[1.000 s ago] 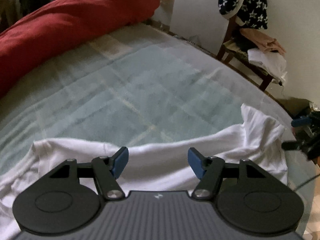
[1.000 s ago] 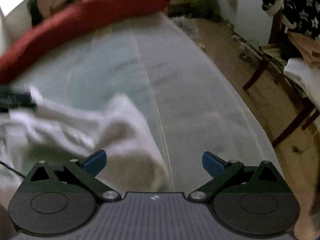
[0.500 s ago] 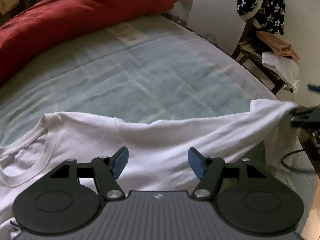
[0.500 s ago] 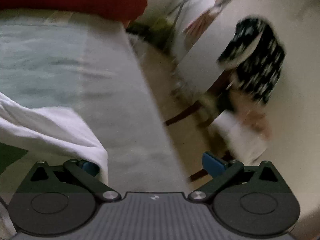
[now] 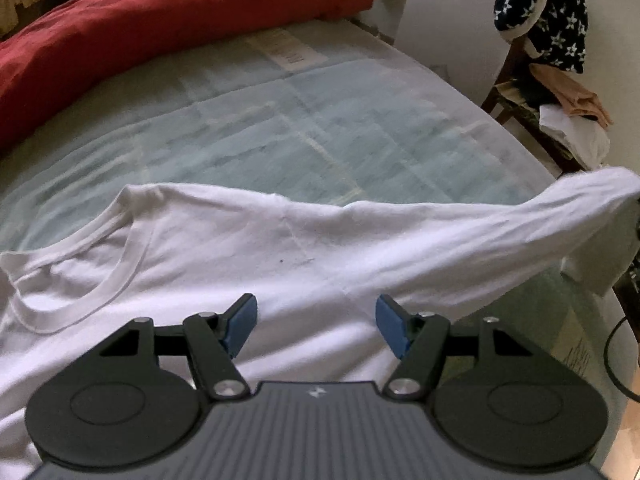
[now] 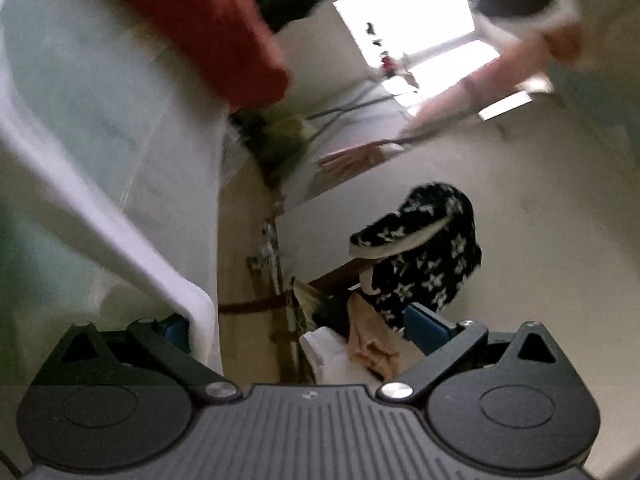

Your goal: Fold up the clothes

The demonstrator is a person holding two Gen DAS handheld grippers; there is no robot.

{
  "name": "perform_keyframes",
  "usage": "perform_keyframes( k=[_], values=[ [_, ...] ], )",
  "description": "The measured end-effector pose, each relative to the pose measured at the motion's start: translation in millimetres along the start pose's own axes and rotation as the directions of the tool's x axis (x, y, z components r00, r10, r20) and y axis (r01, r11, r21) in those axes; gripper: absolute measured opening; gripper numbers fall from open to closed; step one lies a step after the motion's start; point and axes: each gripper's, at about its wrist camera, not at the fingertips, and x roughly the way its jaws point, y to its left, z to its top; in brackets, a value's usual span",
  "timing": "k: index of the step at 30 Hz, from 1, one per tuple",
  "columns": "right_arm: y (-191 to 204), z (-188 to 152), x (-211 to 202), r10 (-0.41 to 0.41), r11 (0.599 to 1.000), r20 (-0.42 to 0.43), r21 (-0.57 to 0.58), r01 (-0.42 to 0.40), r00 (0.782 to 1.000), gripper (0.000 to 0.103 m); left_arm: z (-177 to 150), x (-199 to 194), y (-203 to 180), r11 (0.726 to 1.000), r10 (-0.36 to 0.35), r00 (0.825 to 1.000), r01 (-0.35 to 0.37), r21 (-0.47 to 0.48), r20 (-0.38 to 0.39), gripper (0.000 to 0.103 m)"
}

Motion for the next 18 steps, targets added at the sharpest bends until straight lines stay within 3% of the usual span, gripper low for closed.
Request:
perform_keyframes(
  k=[2, 3, 4, 5, 6, 8, 9, 14, 18],
  values=[
    [-8.0, 4.8, -6.5, 0.077, 0.995, -0.011, 0.058, -0.077, 0.997, 0.103, -2.7, 0.1, 3.0, 1.000, 0.000, 1.000, 0.000, -0.005, -0.015, 0.066],
    [-7.0, 4.1, -5.3, 0.161, 0.985, -0.044, 0.066, -0.158, 0.986, 0.103, -4.0, 0.4, 4.4, 1.000, 0.001, 1.000, -0.001, -0.007, -0.024, 0.066],
    [-6.1, 2.1, -3.5, 0.277, 0.959, -0.075, 0.091, -0.270, 0.958, 0.103, -5.6, 0.1, 6.0, 1.000, 0.001, 1.000, -0.001, -0.007, -0.029, 0.066],
    [-5.4, 0.1, -1.1, 0.396, 0.915, -0.104, 0.125, -0.383, 0.912, 0.103, -7.3, -0.3, 7.5, 1.000, 0.002, 0.999, -0.002, -0.006, -0.035, 0.066],
    [-5.3, -1.5, 2.0, 0.516, 0.852, -0.129, 0.175, -0.493, 0.847, 0.103, -8.9, -0.6, 9.0, 1.000, 0.003, 0.999, -0.003, -0.005, -0.041, 0.066],
    [-7.3, -1.9, 6.3, 0.710, 0.696, -0.136, 0.289, -0.658, 0.691, 0.103, -13.6, -1.5, 14.3, 1.000, 0.013, 0.999, -0.013, -0.006, -0.051, 0.066],
    [-9.8, 2.3, 6.4, 0.760, 0.634, -0.100, 0.327, -0.700, 0.642, 0.103, -16.1, -2.6, 17.5, 1.000, 0.017, 0.998, -0.018, -0.016, -0.053, 0.066],
    [-12.4, 41.4, 12.7, 0.860, 0.433, 0.103, 0.372, -0.821, 0.500, 0.103, -26.7, -13.4, 34.6, 0.996, 0.044, 0.998, -0.047, -0.082, -0.041, 0.066],
    [20.9, 88.2, 29.9, 0.916, 0.274, 0.213, 0.283, -0.919, 0.338, 0.103, -28.7, -26.2, 54.2, 0.986, 0.068, 0.998, -0.070, -0.151, -0.018, 0.066]
  ],
)
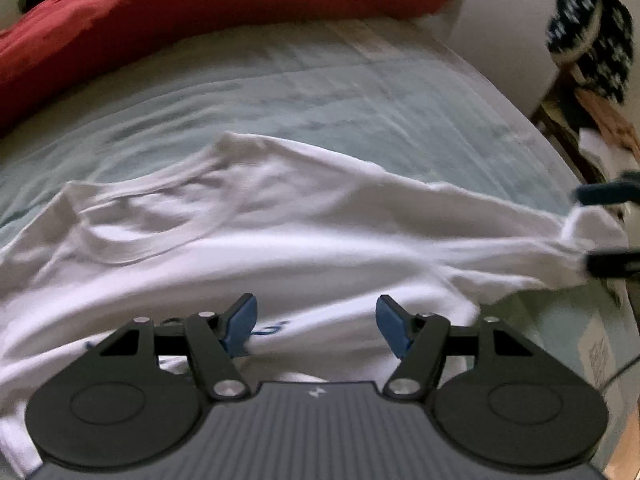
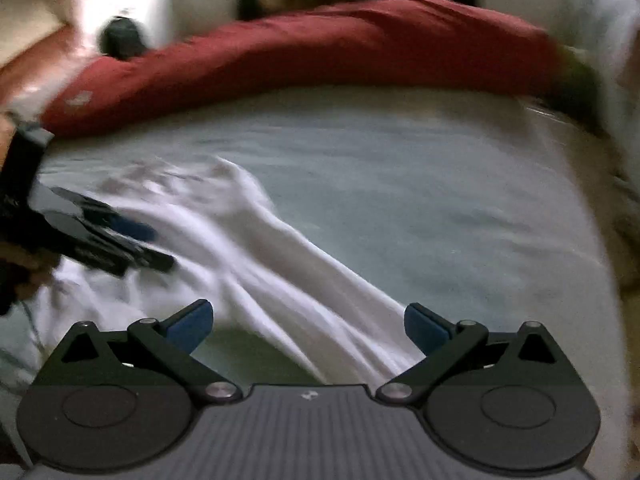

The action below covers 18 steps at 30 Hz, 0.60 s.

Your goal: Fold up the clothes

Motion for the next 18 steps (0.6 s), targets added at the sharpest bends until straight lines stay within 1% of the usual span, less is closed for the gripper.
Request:
perform_keyframes(
  k=[2, 4, 5, 7, 8, 9, 10, 12, 13, 16, 17, 18],
  values=[
    [7.2, 12.3, 28.6, 0.078, 0.996, -0.013, -0.032, -0.079, 0.997, 0.103, 1.7, -4.3, 10.8, 0.999, 0.007, 1.000, -0.006, -0.032, 0.010, 0.066],
    [13.0, 16.5, 53.9, 0.153, 0.987, -0.049, -0.039, -0.155, 0.987, 0.103, 2.7, -6.4, 21.1, 0.998, 0.019, 1.000, -0.018, -0.059, 0.017, 0.066],
    [13.9, 15.6, 66.3, 0.188, 0.981, -0.076, -0.025, -0.191, 0.979, 0.103, 1.4, -5.9, 25.0, 0.997, 0.021, 1.000, -0.020, -0.069, 0.015, 0.066],
    [10.1, 5.4, 89.0, 0.233, 0.972, -0.139, 0.040, -0.230, 0.962, 0.103, -1.4, -4.7, 32.8, 0.996, 0.025, 1.000, -0.024, -0.089, 0.010, 0.066],
    [7.5, -0.7, 98.6, 0.250, 0.968, -0.164, 0.070, -0.241, 0.954, 0.103, -4.2, -3.8, 35.7, 0.995, 0.025, 1.000, -0.024, -0.099, 0.004, 0.066],
    [3.9, -8.5, 101.9, 0.257, 0.966, -0.159, 0.085, -0.246, 0.953, 0.103, -7.4, -2.0, 38.0, 0.994, 0.026, 1.000, -0.026, -0.110, -0.002, 0.066],
    [1.0, -15.1, 99.9, 0.268, 0.963, -0.127, 0.080, -0.259, 0.955, 0.103, -10.5, -0.1, 40.2, 0.992, 0.026, 1.000, -0.027, -0.120, -0.009, 0.066],
    [-3.2, -22.1, 94.8, 0.288, 0.956, -0.098, 0.083, -0.280, 0.953, 0.103, -17.6, 4.1, 44.6, 0.989, 0.022, 0.999, -0.025, -0.148, -0.023, 0.066],
    [-4.7, -21.0, 93.4, 0.291, 0.955, -0.105, 0.096, -0.281, 0.951, 0.103, -20.6, 6.3, 46.7, 0.987, 0.015, 1.000, -0.018, -0.161, -0.023, 0.067],
    [1.2, -6.2, 92.2, 0.273, 0.960, -0.189, 0.113, -0.255, 0.943, 0.103, -25.1, 10.7, 51.2, 0.984, 0.000, 1.000, -0.004, -0.178, -0.021, 0.070],
    [2.9, -0.7, 90.0, 0.274, 0.960, -0.203, 0.115, -0.255, 0.940, 0.103, -25.1, 11.6, 51.8, 0.984, -0.002, 1.000, -0.002, -0.177, -0.021, 0.071],
    [2.7, 4.8, 84.9, 0.290, 0.956, -0.187, 0.113, -0.272, 0.939, 0.103, -24.6, 12.4, 52.2, 0.984, -0.004, 1.000, 0.001, -0.179, -0.020, 0.072]
  ],
)
